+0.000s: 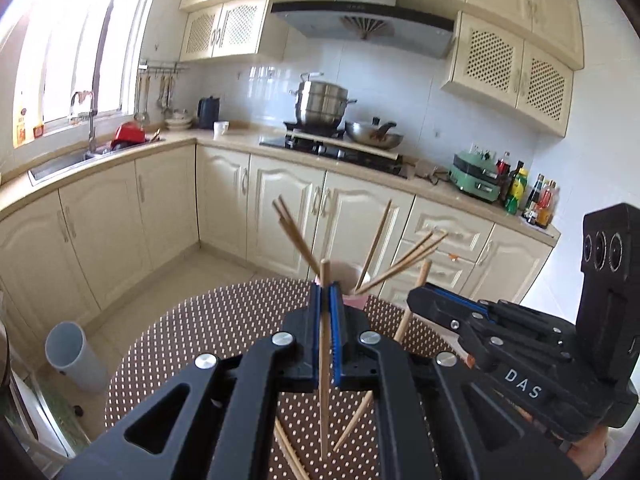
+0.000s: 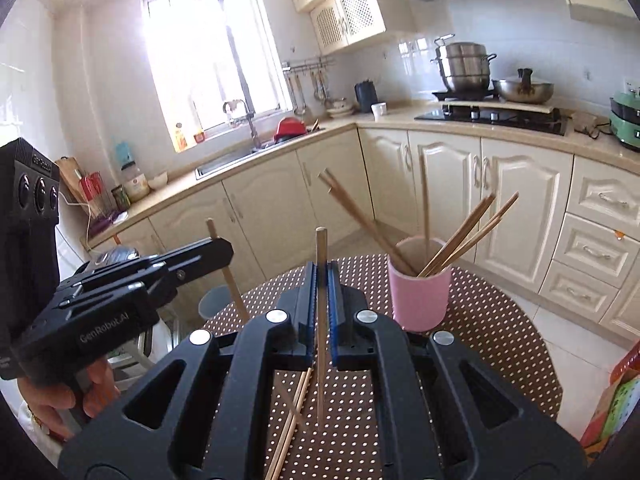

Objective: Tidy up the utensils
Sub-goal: 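Lift both chopsticks upright and carry them over the pink cup, then lower both chopsticks into the pink cup and open both grippers, then move both open grippers back down to the last chopsticks, then close the right gripper on a chopstick while the left gripper grasps another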

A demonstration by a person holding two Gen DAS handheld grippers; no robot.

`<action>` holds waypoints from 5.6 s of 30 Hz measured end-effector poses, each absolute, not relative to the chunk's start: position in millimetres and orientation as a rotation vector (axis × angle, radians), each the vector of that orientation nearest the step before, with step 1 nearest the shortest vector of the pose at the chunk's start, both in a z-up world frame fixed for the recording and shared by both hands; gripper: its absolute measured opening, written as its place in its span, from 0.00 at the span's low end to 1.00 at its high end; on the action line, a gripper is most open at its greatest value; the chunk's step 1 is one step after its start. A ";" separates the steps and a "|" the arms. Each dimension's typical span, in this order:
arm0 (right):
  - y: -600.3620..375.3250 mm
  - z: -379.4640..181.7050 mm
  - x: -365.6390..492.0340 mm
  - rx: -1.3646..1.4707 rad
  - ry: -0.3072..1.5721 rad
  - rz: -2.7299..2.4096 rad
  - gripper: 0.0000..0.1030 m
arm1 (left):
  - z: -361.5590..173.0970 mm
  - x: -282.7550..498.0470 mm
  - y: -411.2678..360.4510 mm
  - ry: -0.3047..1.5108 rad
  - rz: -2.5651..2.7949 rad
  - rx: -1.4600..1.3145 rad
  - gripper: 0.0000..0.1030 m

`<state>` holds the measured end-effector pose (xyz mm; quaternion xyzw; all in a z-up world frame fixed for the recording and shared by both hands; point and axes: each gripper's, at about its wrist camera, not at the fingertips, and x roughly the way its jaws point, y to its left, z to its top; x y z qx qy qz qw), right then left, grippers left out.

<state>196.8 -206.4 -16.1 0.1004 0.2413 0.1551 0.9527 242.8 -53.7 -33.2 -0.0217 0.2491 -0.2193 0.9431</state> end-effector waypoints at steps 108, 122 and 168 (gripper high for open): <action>-244.1 15.5 239.5 0.166 0.321 0.078 0.20 | 0.4 286.7 -24.0 0.291 -0.275 -0.030 0.56; -204.7 -19.5 201.9 0.113 0.403 0.153 0.20 | -48.2 251.6 4.4 0.445 -0.268 -0.010 0.58; -78.2 -200.4 261.3 -0.109 0.962 0.282 0.16 | -202.4 265.1 62.6 0.826 -0.156 -0.075 0.58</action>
